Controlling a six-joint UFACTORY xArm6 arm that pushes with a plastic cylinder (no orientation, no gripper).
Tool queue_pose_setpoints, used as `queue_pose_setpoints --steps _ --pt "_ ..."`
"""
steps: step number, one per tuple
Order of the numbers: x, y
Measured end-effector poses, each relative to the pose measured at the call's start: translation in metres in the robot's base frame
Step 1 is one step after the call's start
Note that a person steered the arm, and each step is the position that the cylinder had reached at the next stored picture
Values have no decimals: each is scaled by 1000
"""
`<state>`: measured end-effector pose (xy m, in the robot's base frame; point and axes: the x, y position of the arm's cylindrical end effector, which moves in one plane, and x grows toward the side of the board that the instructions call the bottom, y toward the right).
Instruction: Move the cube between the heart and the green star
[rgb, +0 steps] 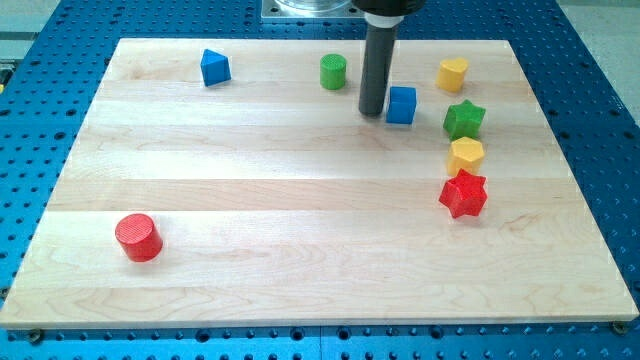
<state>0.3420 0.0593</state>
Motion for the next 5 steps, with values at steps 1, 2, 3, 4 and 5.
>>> queue_pose_setpoints --steps 1,2,3,4,5 --pt "15 28" --pt "-4 68" --pt "-25 69" --pt "-31 54" --pt "-32 70"
